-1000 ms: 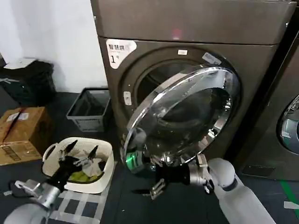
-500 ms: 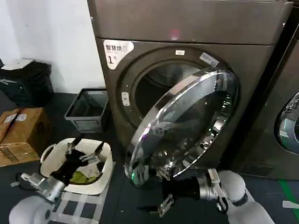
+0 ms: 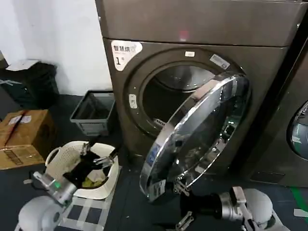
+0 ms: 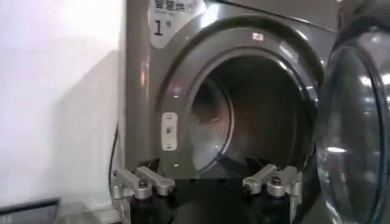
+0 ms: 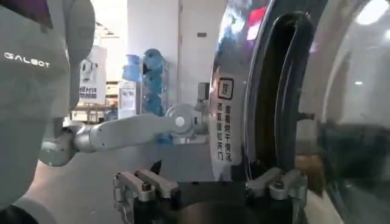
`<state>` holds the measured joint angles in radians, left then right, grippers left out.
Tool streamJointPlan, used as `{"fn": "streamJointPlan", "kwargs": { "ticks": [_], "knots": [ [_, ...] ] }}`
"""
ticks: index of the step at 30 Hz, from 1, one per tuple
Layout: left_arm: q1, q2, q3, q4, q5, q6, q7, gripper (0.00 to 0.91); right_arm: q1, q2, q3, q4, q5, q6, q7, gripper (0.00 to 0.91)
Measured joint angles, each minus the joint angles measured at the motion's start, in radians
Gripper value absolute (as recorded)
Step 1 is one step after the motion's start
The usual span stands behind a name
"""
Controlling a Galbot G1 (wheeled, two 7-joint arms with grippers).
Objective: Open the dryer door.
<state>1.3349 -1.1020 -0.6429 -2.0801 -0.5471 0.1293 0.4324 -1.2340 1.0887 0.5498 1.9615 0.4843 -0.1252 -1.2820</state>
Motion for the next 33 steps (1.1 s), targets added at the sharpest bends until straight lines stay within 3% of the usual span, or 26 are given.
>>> {"fn": "streamJointPlan", "kwargs": {
  "ticks": [18,33],
  "knots": [
    [-0.169,0.028,0.255,0.092,-0.015,-0.018,0.035,0.907,-0.127,0.082,0.405,0.0,-0.035,0.038,-0.01,0.907],
    [-0.18,0.047,0.389,0.068,-0.019,-0.024,0.081,0.907,-0.15,0.115,0.819,-0.039,-0.009,0.066,0.076,0.907]
  ]
}}
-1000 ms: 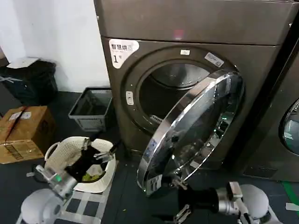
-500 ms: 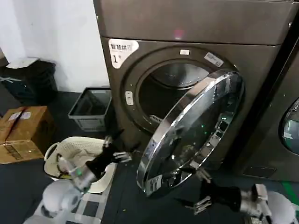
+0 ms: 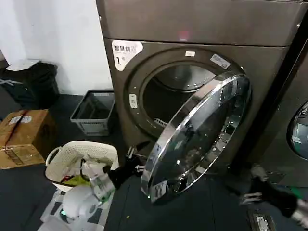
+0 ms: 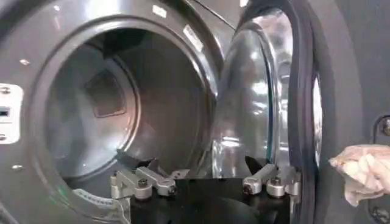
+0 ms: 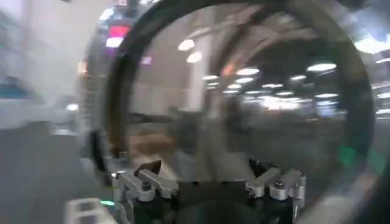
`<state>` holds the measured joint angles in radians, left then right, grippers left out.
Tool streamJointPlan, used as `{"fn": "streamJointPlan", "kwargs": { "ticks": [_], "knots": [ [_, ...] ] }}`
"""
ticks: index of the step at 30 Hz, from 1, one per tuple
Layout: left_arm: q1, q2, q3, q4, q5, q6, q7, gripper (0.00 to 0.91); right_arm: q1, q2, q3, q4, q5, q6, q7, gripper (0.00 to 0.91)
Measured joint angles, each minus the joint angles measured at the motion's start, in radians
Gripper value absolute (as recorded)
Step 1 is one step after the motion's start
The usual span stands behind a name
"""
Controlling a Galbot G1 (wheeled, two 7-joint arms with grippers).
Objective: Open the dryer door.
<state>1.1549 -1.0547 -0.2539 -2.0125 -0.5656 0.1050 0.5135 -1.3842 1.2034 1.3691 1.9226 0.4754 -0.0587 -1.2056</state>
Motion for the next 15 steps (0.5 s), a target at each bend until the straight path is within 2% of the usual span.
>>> {"fn": "streamJointPlan", "kwargs": {
  "ticks": [6,11,15],
  "knots": [
    [-0.001,0.016,0.04,-0.027,-0.009,0.001,0.018,0.907,-0.035,-0.013,0.161,-0.006,0.033,0.005,0.063,0.907],
    [-0.008,0.029,0.081,-0.042,-0.023,-0.001,0.024,0.907,-0.057,-0.033,0.274,-0.025,0.048,-0.024,0.162,0.907],
    [-0.02,0.038,0.115,-0.044,-0.022,-0.004,0.034,0.907,-0.076,-0.034,0.343,-0.016,0.086,-0.04,0.265,0.907]
  ]
}}
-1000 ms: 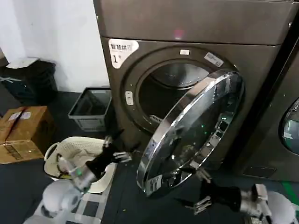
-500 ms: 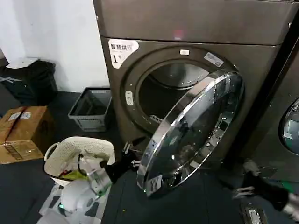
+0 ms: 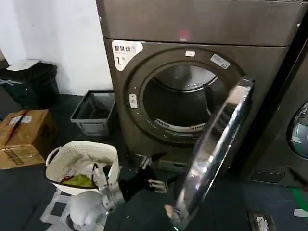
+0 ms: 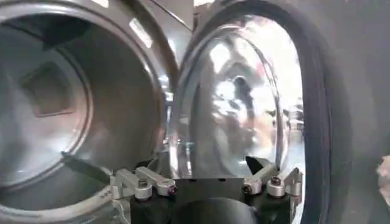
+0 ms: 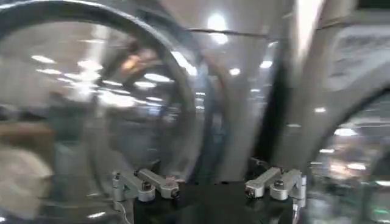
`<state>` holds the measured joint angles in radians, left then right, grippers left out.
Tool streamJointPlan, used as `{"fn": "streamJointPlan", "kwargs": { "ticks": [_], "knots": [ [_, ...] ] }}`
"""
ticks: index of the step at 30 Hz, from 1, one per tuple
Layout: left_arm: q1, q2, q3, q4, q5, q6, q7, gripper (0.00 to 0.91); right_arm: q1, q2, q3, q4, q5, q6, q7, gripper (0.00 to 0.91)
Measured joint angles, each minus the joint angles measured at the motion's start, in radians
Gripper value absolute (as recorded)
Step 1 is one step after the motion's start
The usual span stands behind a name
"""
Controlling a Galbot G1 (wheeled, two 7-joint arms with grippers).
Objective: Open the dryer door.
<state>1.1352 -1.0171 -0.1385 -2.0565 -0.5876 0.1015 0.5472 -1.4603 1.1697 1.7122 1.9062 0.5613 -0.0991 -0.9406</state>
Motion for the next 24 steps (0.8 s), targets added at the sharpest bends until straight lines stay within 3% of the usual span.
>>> {"fn": "streamJointPlan", "kwargs": {
  "ticks": [14,18,24],
  "knots": [
    [-0.102,0.025,0.246,0.043,-0.048,-0.074,0.024,0.907,-0.034,-0.053,0.18,0.008,0.212,-0.024,0.519,0.907],
    [-0.15,0.02,0.324,0.073,-0.054,-0.082,0.024,0.907,-0.047,-0.071,0.228,0.008,0.204,-0.023,0.633,0.907],
    [-0.231,-0.002,0.439,0.117,-0.063,-0.087,0.021,0.907,-0.073,-0.088,0.31,0.009,0.104,-0.025,0.755,0.907]
  ]
}}
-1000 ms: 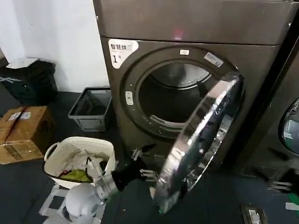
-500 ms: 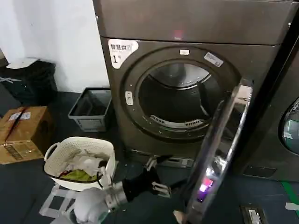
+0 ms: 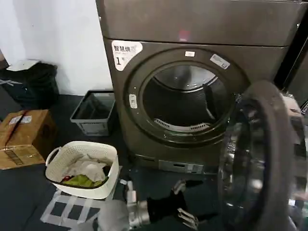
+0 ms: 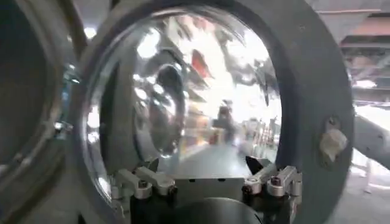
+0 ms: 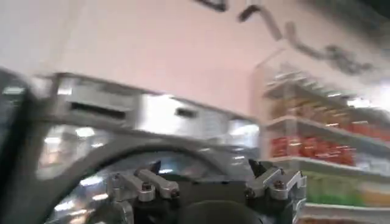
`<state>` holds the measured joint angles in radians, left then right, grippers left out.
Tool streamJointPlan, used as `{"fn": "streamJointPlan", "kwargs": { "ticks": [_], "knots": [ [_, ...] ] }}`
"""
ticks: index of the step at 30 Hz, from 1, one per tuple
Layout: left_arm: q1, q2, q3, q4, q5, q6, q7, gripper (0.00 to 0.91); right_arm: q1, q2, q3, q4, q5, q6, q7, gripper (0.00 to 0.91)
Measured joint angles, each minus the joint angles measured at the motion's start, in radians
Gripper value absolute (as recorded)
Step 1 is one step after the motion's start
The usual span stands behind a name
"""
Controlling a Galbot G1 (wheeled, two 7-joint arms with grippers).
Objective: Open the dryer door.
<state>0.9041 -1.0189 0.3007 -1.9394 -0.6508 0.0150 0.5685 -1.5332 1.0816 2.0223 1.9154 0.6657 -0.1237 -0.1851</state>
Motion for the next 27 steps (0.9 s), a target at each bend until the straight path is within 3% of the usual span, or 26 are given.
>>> {"fn": "streamJointPlan", "kwargs": {
  "ticks": [7,27],
  "knots": [
    [-0.118,-0.045,0.128,0.068,-0.034,-0.004,-0.001,0.907,-0.049,-0.001,0.094,0.012,-0.095,-0.019,0.036,0.907],
    [-0.332,-0.253,0.294,0.243,-0.057,-0.013,-0.014,0.907,-0.13,-0.004,0.262,0.057,-0.096,-0.074,0.044,0.907]
  ]
}}
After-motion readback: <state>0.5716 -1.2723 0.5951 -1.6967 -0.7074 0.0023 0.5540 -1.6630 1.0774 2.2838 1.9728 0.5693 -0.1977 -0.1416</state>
